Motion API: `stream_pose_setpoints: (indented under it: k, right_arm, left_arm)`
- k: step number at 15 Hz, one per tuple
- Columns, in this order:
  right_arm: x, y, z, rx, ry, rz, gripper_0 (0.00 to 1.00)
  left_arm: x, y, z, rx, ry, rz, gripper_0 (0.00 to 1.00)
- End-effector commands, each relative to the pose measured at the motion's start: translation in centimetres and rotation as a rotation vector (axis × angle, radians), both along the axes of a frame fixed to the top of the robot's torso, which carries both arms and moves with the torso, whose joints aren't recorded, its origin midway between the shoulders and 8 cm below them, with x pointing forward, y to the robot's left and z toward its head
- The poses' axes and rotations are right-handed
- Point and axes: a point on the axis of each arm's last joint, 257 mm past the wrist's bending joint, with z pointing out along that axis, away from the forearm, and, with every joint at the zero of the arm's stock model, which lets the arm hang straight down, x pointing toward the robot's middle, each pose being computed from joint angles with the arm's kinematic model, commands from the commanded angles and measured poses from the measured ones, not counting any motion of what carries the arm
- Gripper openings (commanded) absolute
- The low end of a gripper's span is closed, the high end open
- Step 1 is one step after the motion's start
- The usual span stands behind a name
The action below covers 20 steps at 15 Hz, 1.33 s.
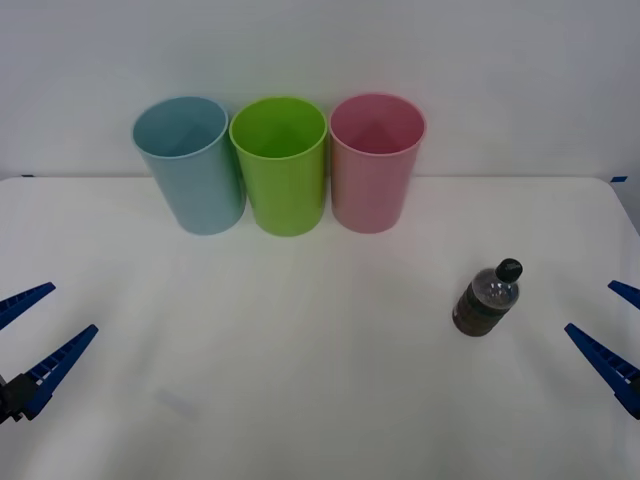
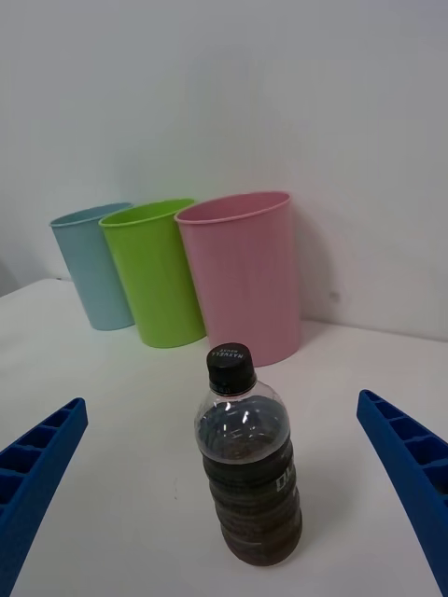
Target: Grasp the object on the table and drop it into the matching bin: aluminum can to the light blue bin, PET bottle to the pink bin.
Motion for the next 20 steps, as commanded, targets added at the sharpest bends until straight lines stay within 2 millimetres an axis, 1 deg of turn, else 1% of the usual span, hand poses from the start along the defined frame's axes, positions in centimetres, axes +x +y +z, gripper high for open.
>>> stream_pose_setpoints:
  k: [1,2,4,6,10,12,15,17,20]
  right_arm:
    - [0.0,0.0,0.0,0.0,0.0,0.0,1.0]
    - [-0.6,0.2,-1.2,-0.007,0.026,-0.001,1.0]
    - [-1.0,0.5,-1.0,-0.023,0.028,0.01,1.0]
    - [-1.7,0.2,-0.9,-0.031,0.032,0.018,1.0]
    - [-3.5,-1.0,-2.0,-0.055,0.06,0.016,1.0]
    - [-3.5,-1.6,-2.8,-0.059,0.053,0.002,1.0]
    - [-3.2,-2.6,-4.5,-0.117,0.016,-0.03,1.0]
    - [-3.2,-2.8,-5.4,-0.145,0.01,-0.039,1.0]
    - [-3.2,-2.8,-7.0,-0.171,0.049,-0.045,1.0]
  left_arm:
    - [0.0,0.0,0.0,0.0,0.0,0.0,1.0]
    - [0.0,0.0,0.0,0.0,0.0,0.0,1.0]
    - [0.0,0.0,0.0,0.0,0.0,0.0,1.0]
    - [0.0,0.0,0.0,0.0,0.0,0.0,1.0]
    - [0.0,0.0,0.0,0.0,0.0,0.0,1.0]
    - [0.0,0.0,0.0,0.0,0.0,0.0,1.0]
    - [0.0,0.0,0.0,0.0,0.0,0.0,1.0]
    - [0.0,0.0,0.0,0.0,0.0,0.0,1.0]
    - [0.0,0.0,0.0,0.0,0.0,0.0,1.0]
